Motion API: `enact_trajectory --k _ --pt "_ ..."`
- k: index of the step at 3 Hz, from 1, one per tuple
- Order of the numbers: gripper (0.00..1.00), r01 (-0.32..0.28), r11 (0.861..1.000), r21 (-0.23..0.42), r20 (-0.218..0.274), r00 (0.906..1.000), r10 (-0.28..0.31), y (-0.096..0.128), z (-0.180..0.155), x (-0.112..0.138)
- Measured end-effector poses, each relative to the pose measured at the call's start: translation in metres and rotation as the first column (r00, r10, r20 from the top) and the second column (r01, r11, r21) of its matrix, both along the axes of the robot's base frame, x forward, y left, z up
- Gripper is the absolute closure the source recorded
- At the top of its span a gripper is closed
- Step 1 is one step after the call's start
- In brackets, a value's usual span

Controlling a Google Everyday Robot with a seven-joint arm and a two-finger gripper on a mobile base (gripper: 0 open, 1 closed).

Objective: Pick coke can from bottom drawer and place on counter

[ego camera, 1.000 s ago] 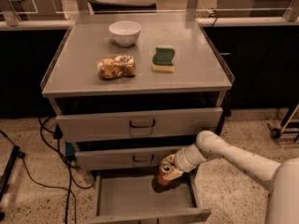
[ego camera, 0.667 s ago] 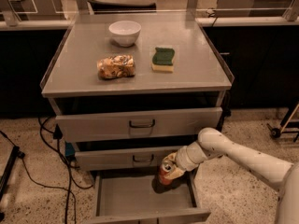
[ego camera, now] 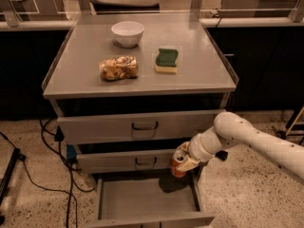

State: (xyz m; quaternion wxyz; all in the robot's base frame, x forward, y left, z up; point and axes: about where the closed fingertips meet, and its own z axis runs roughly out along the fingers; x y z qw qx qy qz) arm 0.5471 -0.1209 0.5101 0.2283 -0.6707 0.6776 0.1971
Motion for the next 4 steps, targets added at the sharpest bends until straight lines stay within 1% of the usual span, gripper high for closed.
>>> enact_trajectory --k 1,2,3,4 --pt "1.0 0.002 0.999 -0.05 0.014 0.9999 -0.001 -0.001 0.072 0.021" --pt "1.0 0.002 0.999 -0.05 0.014 0.9999 -0.001 -0.001 0.072 0.021" --pt "1.0 -0.013 0.999 -0.035 0.005 0.9999 0.013 0.0 0.078 0.022" --pt "1.0 -0.017 1.0 0.003 -0.013 0.9998 0.017 -0.004 0.116 0.014"
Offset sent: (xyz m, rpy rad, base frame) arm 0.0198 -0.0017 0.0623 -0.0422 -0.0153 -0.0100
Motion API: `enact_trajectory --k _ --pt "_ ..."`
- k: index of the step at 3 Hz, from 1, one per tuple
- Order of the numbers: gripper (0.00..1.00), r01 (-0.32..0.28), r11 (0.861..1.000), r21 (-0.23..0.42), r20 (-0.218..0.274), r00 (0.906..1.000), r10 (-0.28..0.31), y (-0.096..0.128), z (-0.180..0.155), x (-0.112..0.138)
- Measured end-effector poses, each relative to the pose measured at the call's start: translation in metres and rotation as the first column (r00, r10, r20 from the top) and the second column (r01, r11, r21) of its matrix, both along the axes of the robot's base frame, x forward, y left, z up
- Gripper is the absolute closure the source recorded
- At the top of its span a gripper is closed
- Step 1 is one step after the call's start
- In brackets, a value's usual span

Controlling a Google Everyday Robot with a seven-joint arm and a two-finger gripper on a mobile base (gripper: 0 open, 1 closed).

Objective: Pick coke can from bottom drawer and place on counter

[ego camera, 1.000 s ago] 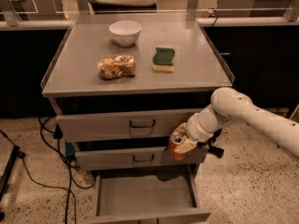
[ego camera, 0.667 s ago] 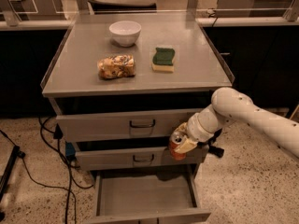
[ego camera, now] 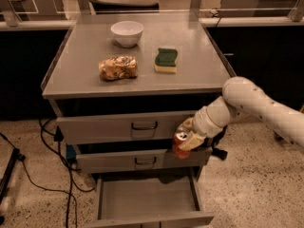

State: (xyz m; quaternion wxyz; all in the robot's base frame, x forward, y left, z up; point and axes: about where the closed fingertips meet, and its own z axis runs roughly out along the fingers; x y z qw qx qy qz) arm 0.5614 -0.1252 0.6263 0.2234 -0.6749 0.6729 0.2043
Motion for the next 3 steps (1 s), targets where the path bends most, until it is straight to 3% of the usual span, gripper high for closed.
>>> enact_trajectory --k 1,3 --pt "1.0 0.017 1.0 0.011 -0.005 0.9998 -0.017 -0.008 0.035 -0.007" --pt "1.0 0.106 0.994 -0.007 0.071 0.9919 -0.105 -0.026 0.152 0.0"
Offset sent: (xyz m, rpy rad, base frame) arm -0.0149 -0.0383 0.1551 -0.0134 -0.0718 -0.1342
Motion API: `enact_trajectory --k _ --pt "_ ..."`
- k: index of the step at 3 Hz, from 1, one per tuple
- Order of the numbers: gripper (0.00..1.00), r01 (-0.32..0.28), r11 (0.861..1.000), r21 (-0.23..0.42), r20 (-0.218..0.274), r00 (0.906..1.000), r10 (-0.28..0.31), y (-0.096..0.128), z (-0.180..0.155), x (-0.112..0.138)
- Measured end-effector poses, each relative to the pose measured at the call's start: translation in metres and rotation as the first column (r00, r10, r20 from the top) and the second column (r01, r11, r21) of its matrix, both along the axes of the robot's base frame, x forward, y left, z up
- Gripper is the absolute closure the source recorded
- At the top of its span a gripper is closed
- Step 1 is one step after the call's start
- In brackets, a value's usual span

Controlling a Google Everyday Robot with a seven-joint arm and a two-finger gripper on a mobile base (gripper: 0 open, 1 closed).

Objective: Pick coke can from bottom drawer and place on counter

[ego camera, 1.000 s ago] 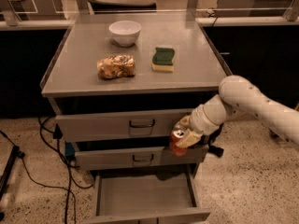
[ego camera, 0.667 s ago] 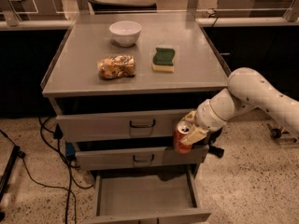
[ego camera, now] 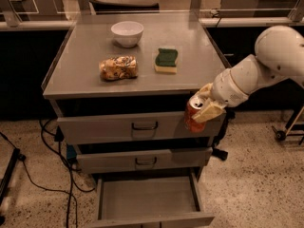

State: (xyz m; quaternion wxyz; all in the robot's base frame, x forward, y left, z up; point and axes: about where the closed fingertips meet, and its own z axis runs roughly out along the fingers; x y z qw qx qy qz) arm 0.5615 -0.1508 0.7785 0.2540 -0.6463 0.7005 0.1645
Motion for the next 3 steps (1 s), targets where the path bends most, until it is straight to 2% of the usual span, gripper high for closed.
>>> enact_trajectory --k 1,3 --pt "1.0 0.007 1.0 -0.022 0.037 0.9993 -0.006 0.0039 0.0691 0.0179" --pt "1.0 0.004 1.0 -0.028 0.017 0.9999 -0.003 0.0051 0.0703 0.0189"
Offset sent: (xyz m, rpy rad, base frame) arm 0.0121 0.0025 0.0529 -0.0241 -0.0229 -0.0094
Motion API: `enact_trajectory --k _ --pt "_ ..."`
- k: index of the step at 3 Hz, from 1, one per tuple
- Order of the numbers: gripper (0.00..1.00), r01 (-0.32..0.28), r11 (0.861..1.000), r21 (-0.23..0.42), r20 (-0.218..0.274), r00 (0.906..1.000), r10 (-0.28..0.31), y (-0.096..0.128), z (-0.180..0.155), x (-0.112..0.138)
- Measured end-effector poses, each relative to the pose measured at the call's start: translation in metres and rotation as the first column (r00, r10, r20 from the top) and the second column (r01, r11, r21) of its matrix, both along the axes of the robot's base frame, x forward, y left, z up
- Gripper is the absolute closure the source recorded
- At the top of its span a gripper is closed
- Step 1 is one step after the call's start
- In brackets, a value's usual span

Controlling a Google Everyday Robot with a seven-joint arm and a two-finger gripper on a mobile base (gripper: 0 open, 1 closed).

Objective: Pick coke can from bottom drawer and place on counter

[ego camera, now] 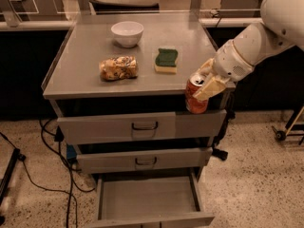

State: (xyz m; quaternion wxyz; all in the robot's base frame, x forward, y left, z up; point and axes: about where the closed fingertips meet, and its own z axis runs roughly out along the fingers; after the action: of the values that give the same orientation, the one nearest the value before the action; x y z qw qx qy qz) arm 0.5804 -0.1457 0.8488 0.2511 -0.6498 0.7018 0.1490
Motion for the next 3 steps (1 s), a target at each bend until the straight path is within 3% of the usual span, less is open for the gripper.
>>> enact_trajectory --k 1,2,3 --pt "1.0 0.036 0.999 0.017 -0.075 0.9966 -0.035 0.005 0.025 0.002" --pt "1.0 0.069 0.997 0.034 -0.112 0.9915 -0.065 0.009 0.054 0.007" --pt "1.0 0.094 0.994 0.057 -0.088 0.9921 -0.089 0.012 0.079 0.018"
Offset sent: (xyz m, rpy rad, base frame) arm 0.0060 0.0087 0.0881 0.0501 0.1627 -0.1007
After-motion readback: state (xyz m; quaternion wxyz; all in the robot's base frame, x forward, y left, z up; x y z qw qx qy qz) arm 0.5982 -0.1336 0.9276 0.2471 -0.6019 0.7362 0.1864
